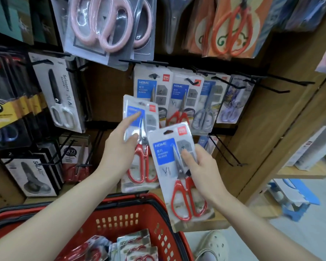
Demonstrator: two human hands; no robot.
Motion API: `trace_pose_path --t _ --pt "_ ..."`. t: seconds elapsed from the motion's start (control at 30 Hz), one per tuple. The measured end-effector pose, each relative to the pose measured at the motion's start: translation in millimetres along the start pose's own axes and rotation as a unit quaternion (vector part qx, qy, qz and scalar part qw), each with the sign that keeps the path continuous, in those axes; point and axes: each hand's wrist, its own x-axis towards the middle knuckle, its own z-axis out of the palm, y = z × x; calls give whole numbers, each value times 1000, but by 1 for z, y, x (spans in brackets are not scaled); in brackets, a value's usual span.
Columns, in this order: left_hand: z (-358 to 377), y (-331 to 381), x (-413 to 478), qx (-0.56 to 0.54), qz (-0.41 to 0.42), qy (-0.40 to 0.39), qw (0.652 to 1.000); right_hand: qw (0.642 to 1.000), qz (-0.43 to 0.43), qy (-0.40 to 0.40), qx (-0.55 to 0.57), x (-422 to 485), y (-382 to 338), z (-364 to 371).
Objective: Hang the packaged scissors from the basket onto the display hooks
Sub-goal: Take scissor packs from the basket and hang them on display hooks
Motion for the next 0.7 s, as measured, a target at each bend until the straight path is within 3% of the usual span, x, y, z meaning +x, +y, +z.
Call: trace_pose_path --t 0.17,0.37,0.47,0.57,0.7 --pt "4 3 -2 -23 -26 -37 999 998 39 -32 41 -9 -1 3" --pt "6 11 -3 14 7 -81 997 984 101 -67 133 -7 -5 -4" --pt "11 16 -5 13 39 -61 997 990 73 -29 118 0 -11 -9" --pt "10 20 -6 8 69 -44 997 989 53 71 115 20 -22 -22" --pt "7 12 0 -3 11 -4 1000 985 40 141 92 58 -34 -33"
